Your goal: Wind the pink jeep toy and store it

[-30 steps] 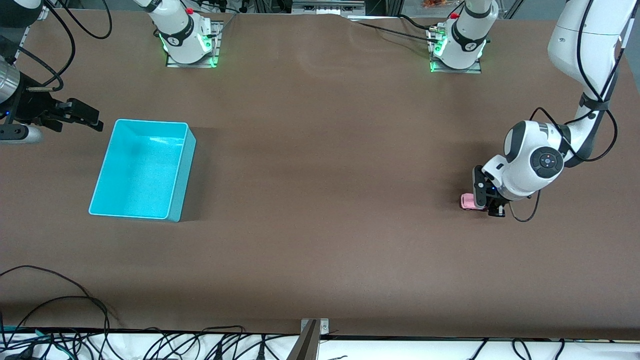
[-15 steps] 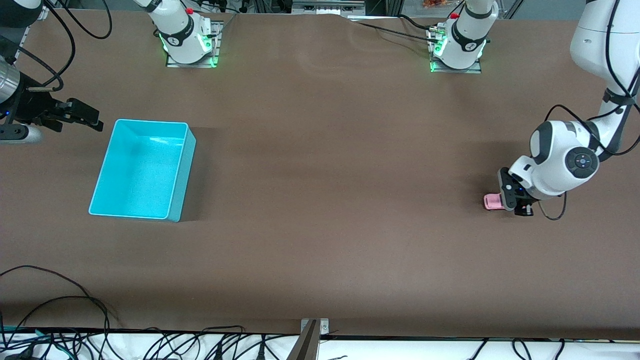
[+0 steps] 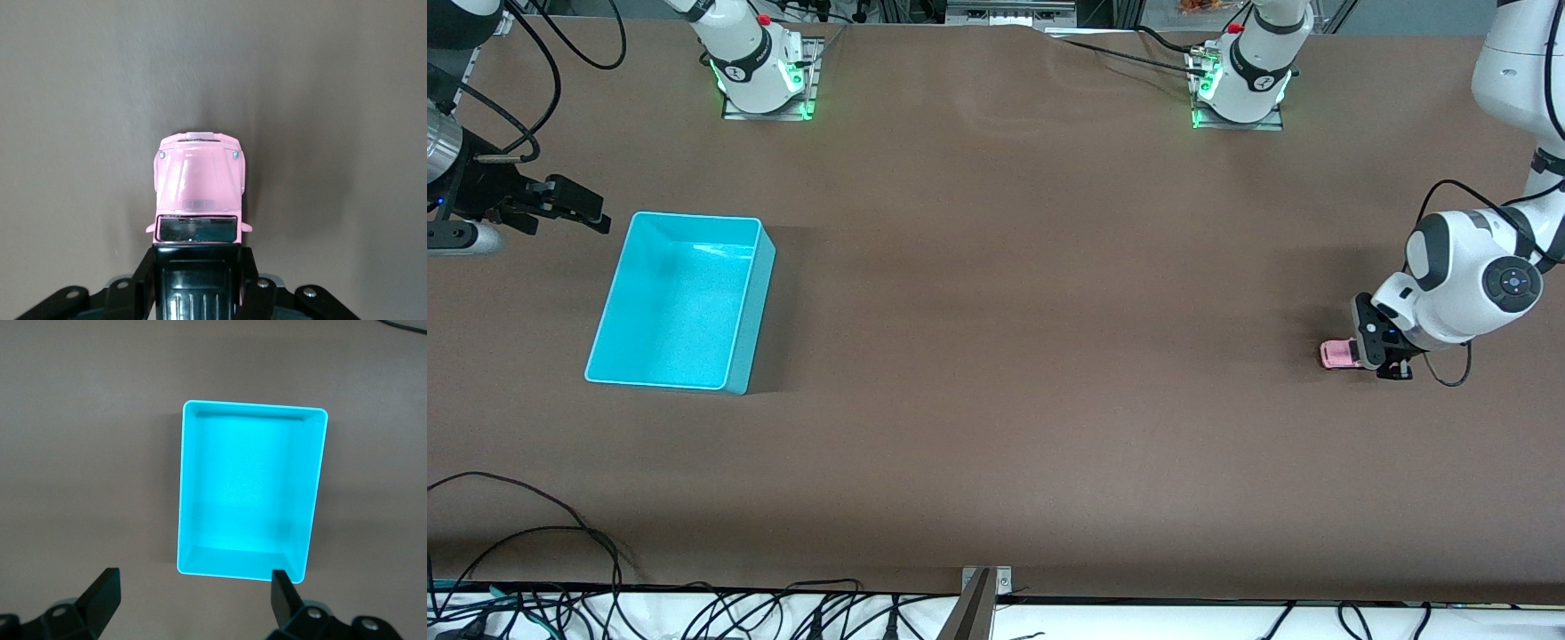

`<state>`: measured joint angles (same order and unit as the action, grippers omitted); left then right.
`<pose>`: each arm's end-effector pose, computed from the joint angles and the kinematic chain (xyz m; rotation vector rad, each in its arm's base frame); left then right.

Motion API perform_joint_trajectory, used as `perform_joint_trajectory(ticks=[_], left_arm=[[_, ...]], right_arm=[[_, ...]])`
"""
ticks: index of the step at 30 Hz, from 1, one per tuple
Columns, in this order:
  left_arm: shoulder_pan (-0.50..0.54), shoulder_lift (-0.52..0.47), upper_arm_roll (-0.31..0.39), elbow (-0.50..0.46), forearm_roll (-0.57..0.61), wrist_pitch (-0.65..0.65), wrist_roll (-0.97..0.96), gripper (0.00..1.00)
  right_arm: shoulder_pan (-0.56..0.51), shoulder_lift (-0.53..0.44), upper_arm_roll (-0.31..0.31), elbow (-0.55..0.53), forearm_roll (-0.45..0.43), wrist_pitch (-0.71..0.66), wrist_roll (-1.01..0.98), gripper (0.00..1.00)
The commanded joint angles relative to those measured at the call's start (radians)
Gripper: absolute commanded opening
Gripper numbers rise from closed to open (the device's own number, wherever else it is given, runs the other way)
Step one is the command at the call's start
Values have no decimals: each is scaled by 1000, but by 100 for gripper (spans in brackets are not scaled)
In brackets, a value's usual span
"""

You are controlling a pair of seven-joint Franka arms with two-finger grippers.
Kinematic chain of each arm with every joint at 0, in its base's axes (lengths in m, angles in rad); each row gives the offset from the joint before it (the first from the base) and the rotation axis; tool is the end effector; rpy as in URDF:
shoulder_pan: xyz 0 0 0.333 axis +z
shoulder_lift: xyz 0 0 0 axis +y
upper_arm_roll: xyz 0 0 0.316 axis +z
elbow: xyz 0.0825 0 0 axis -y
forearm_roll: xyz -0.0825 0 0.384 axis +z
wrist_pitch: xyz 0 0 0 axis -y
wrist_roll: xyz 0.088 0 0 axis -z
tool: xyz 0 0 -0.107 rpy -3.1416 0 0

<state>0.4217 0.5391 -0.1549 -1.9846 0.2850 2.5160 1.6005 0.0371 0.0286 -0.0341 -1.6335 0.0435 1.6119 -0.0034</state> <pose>0.5890 0.1606 0.1926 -2.2101 2.1497 0.1032 0.5639 0.0064 0.5825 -3.0982 -0.0054 0.0777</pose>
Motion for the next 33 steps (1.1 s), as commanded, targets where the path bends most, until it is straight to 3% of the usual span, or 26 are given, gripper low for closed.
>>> perform_joint_trajectory(ticks=[1, 33], left_arm=[[46, 50, -3, 1, 22, -20, 56, 7], [89, 44, -3, 12, 31, -20, 119, 5]], right_arm=[[-3, 2, -1, 20, 12, -20, 2, 100], [-3, 2, -1, 20, 12, -20, 2, 100]])
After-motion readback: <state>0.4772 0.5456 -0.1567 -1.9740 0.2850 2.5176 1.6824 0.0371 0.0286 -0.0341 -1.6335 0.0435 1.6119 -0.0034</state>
